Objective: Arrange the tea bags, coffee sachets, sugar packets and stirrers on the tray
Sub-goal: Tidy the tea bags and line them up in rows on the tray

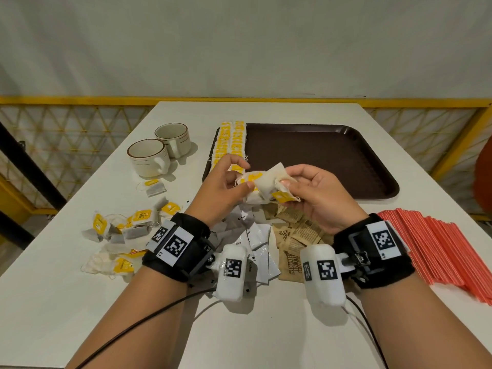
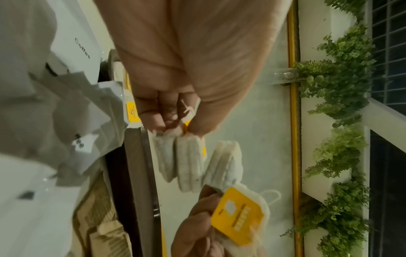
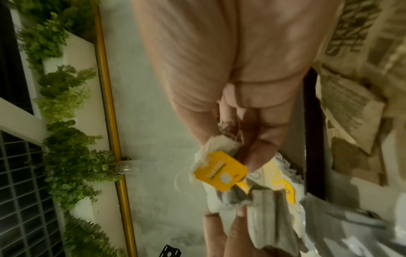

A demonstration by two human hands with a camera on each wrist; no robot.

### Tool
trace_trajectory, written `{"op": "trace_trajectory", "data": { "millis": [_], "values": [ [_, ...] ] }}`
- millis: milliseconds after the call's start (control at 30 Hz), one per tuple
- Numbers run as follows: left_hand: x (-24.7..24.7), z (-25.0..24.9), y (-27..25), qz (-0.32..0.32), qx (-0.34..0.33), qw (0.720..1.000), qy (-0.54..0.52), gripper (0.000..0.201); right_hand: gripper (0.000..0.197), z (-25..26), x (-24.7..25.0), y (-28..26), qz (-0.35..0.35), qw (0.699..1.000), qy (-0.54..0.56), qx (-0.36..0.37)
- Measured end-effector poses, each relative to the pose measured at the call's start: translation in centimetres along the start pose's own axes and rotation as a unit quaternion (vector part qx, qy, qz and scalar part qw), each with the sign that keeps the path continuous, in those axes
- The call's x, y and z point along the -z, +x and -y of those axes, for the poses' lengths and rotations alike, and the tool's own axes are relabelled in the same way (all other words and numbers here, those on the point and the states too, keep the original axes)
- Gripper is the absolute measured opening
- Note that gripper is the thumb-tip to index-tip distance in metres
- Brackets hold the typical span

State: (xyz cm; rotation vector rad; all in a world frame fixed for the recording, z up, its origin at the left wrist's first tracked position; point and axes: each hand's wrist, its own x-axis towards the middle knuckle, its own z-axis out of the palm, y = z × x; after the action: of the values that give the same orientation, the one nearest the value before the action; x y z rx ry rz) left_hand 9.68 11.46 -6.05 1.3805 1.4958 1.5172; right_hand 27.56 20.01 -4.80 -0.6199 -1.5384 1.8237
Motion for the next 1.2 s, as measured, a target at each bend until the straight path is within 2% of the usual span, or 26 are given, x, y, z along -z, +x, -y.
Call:
{"op": "trace_trajectory", "data": {
  "millis": [100,200,267,333,400,467,533,700,867,967,1033,1100,1200],
  "values": [
    [0.0,-0.1,0.0,0.021,-0.016,0.998,0.051,0.022,0.016,-0.1,0.1,0.0,-0.005,1.0,-0.005,0.009],
    [-0.3,-0.2,0.0,-0.002,0.013,0.999,0.053,0.036,0.019,0.0,0.3,0.0,0.002,1.0,-0.014,0.01],
    [-0.5,-0.5,-0.1,-0.009,0.042,0.999,0.009,0.031,0.022,0.0,0.2,0.0,0.013,0.999,-0.03,0.007],
    [-0.6,-0.7,-0.2,0.015,0.048,0.999,-0.01,0.03,0.023,-0.1,0.0,0.0,0.01,0.999,-0.052,0.001],
    [-0.5,-0.6,-0.3,0.034,0.043,0.998,0.02,0.035,0.022,-0.3,-0.1,0.0,0.0,0.997,-0.075,0.002],
    [-0.5,-0.2,-0.2,0.038,0.034,0.997,0.059,0.022,0.022,-0.4,-0.2,0.0,-0.013,0.997,-0.077,0.001],
    [-0.5,0.1,-0.1,0.026,0.026,0.997,0.064,0.008,0.027,-0.5,-0.1,0.1,-0.037,0.997,-0.067,-0.002],
    [-0.3,0.2,0.0,-0.035,0.029,0.998,0.034,0.026,0.024,-0.4,0.6,0.3,-0.079,0.994,-0.074,0.009],
    [-0.1,0.3,0.1,-0.059,0.05,0.996,0.053,0.027,0.007,0.4,0.2,0.0,-0.054,0.998,0.039,-0.022],
    [-0.1,0.4,0.2,-0.065,0.053,0.996,0.041,0.03,0.039,0.6,0.2,-0.2,-0.014,0.994,0.102,-0.024],
    [-0.1,0.2,0.1,-0.069,0.058,0.995,0.032,0.034,0.056,0.6,0.3,-0.4,0.015,0.996,0.086,-0.021],
    [-0.1,0.2,0.1,-0.068,0.068,0.995,0.031,0.034,0.052,0.5,0.2,-0.4,0.015,0.998,0.053,-0.026],
    [-0.2,-0.1,0.0,-0.069,0.075,0.994,0.03,0.023,0.035,0.1,0.1,0.0,-0.031,0.999,0.012,-0.024]
  ]
}}
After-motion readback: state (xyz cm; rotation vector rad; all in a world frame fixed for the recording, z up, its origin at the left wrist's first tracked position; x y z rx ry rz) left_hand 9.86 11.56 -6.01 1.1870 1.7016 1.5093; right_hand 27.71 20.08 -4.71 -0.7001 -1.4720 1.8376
